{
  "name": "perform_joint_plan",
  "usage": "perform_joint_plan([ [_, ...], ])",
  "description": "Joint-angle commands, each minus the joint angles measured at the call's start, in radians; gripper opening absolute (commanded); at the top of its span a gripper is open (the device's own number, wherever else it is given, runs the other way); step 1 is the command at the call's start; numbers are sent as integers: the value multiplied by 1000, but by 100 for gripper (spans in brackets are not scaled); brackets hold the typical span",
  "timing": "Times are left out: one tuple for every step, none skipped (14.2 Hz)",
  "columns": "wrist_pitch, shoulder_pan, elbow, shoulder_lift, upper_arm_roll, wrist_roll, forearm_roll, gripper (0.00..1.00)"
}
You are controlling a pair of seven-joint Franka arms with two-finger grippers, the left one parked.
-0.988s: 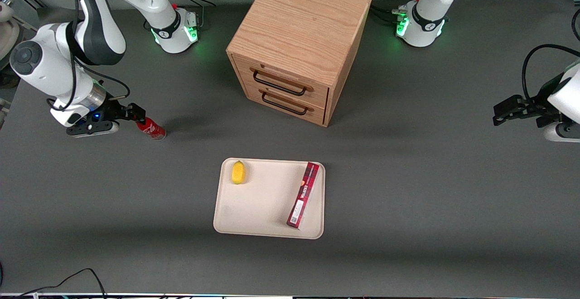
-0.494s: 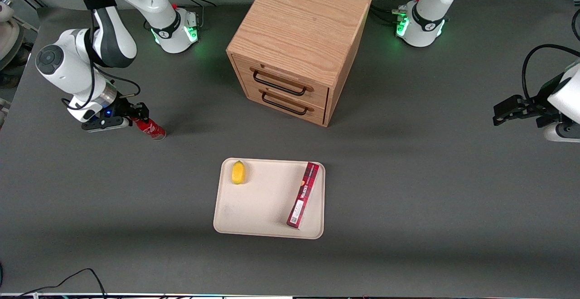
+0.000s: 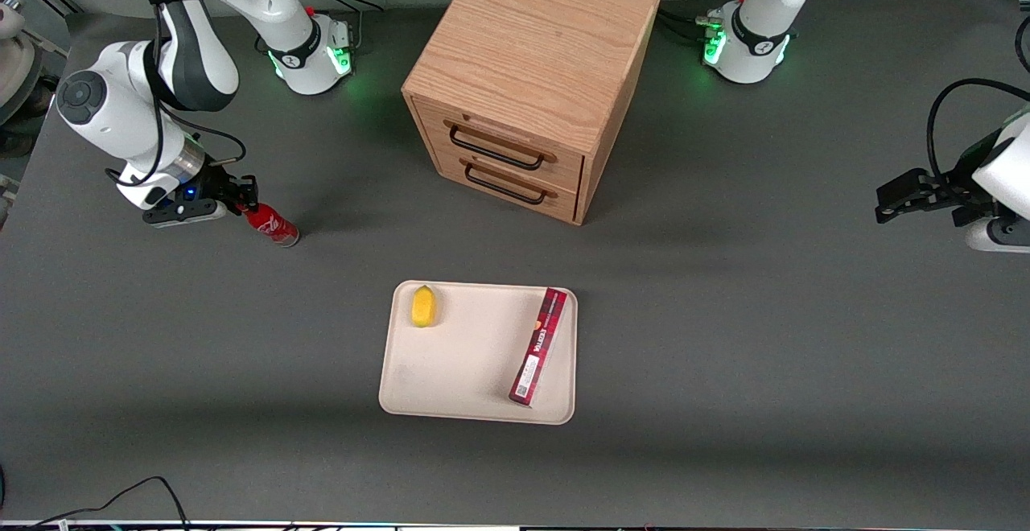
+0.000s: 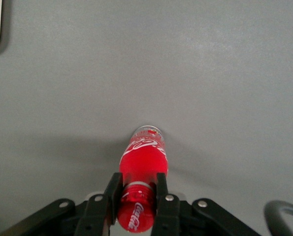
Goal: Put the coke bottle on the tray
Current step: 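Lift the bottle and carry it toward the cream tray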
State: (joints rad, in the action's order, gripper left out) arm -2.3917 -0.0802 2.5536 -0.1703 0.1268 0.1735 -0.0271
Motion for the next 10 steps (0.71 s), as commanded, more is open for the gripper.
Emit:
perform_joint_plan([
  [12, -9, -48, 4, -13, -8, -16, 0],
  [16, -16, -121, 44, -41, -55, -16, 0],
  [43, -26, -207, 92, -92, -118, -16, 0],
  [90, -35, -331, 157, -136, -190, -16, 0],
  [154, -64, -458, 225, -147, -236, -14, 0],
  [219, -99, -596, 295, -145, -255, -14, 0],
  [268, -118, -719, 369, -147, -284, -14, 0],
  [296, -141, -822, 430, -147, -322, -14, 0],
  [304, -157, -904, 490, -147, -357, -14, 0],
  [304, -170, -967, 546, -147, -383, -16, 0],
])
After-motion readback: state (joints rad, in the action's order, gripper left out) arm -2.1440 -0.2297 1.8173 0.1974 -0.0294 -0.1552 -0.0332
